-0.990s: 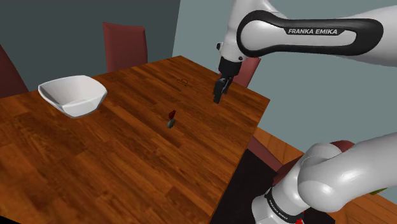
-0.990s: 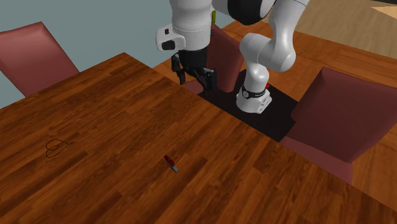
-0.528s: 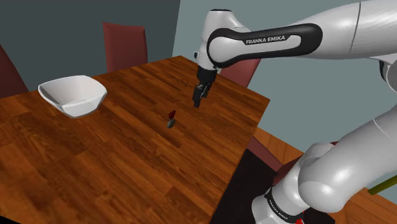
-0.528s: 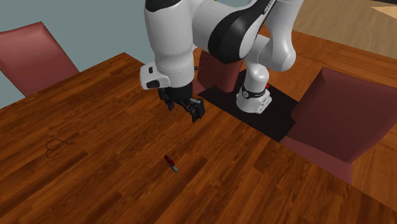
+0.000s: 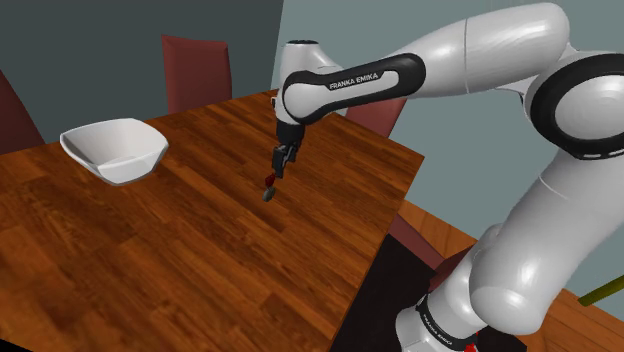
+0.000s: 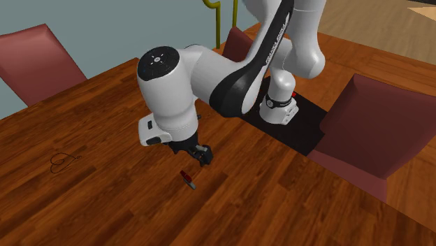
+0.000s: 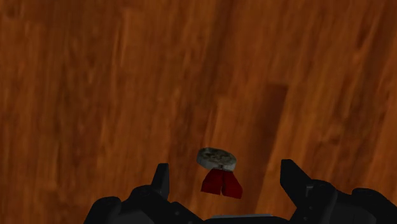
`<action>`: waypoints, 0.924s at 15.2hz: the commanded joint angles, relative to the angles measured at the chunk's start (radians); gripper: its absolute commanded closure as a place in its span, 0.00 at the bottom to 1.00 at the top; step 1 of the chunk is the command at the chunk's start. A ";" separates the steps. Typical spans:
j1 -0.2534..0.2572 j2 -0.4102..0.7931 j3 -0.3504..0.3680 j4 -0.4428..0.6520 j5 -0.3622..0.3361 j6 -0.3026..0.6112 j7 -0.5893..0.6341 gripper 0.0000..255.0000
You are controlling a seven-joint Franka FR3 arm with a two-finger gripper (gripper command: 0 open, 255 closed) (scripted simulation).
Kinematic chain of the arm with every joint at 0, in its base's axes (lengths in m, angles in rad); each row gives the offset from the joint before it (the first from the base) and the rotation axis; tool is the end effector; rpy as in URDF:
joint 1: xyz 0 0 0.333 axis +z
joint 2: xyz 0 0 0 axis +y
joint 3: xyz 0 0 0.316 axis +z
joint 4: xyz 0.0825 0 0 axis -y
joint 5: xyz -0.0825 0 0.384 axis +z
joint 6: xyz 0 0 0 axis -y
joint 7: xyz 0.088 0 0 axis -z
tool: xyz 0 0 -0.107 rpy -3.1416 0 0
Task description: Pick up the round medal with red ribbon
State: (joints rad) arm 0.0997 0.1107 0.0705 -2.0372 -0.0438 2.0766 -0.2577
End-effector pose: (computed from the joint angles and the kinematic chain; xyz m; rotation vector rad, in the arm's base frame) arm 0.5562 0.0927 0.3848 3.0344 0.6950 -0.1124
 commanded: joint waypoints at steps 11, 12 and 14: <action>0.013 0.178 0.007 0.058 -0.015 0.115 0.000 0.00; 0.013 0.178 0.007 0.059 -0.015 0.115 0.000 0.00; 0.013 0.178 0.007 0.059 -0.015 0.115 0.000 1.00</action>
State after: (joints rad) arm 0.1125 0.2882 0.0776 -1.9785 -0.0585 2.1915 -0.2582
